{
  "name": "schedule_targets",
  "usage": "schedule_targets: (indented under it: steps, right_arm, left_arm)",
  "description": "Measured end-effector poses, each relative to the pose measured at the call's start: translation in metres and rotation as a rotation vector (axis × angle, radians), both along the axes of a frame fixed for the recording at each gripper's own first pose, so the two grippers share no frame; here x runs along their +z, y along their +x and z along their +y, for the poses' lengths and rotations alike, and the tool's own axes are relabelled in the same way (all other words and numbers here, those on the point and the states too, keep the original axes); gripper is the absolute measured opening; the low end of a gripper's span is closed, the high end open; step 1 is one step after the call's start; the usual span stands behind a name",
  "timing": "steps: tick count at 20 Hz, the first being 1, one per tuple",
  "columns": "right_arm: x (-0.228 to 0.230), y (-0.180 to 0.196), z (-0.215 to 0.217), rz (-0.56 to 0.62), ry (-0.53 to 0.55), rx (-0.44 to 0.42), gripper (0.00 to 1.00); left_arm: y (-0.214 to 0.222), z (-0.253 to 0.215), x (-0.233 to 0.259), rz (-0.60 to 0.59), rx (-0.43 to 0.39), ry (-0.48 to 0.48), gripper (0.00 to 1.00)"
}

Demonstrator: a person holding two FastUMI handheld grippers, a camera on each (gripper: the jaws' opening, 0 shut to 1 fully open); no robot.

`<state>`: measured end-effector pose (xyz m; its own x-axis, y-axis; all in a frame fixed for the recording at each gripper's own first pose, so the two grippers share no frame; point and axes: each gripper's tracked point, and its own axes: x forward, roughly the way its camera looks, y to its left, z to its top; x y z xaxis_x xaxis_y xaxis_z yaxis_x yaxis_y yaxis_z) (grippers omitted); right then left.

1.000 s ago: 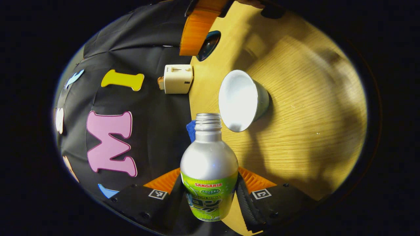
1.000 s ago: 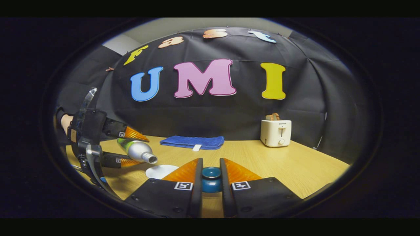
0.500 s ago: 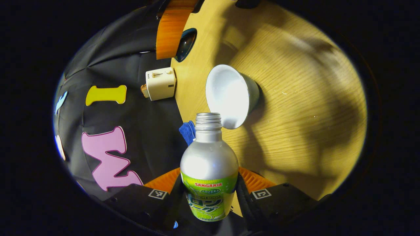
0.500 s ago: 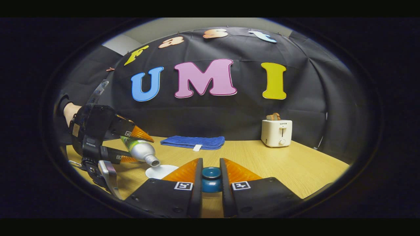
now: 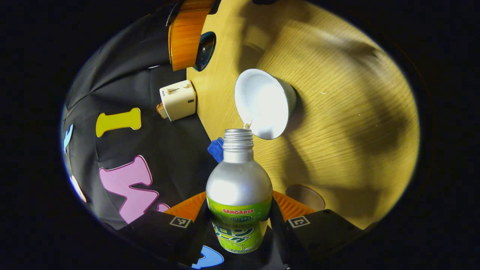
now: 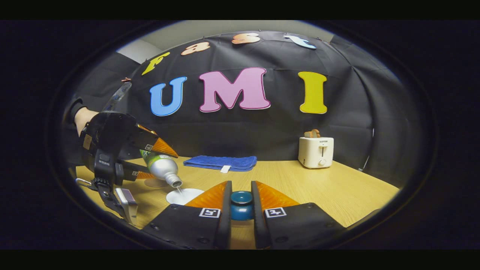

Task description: Open the teacup lid with one hand, grasp the water bottle and pour water into the teacup with the other hand; after pouring, place the water bottle on the coaster and then close the teacup lid.

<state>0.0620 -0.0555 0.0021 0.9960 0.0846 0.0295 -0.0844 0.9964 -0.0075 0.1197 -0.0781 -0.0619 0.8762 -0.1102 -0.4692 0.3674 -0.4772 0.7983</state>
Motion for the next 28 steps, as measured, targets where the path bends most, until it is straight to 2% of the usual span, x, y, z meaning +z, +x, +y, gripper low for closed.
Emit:
schedule_targets:
  steps: [8, 9, 11, 18, 22, 28]
  right_arm:
    - [0.000, 0.000, 0.000, 0.000, 0.000, 0.000, 0.34]
    - [0.000, -0.001, 0.000, 0.001, 0.000, 0.000, 0.28]
    - [0.001, -0.002, -0.002, 0.000, 0.000, -0.005, 0.34]
    - [0.000, -0.001, -0.001, 0.000, 0.000, -0.005, 0.34]
    - [0.000, -0.001, -0.001, 0.000, 0.000, -0.004, 0.33]
    - [0.000, -0.001, -0.001, -0.001, -0.001, -0.004, 0.34]
  left_arm:
    - [-0.006, 0.005, -0.001, -0.015, -0.018, 0.093, 0.79]
    - [-0.006, 0.004, 0.001, -0.020, -0.025, 0.105, 0.79]
    - [-0.007, 0.007, 0.000, -0.030, -0.036, 0.133, 0.79]
    - [-0.011, 0.007, -0.002, -0.058, -0.061, 0.221, 0.78]
    - [-0.016, 0.002, -0.003, -0.092, -0.095, 0.251, 0.78]
    - [-0.011, 0.006, -0.003, -0.107, -0.099, 0.278, 0.79]
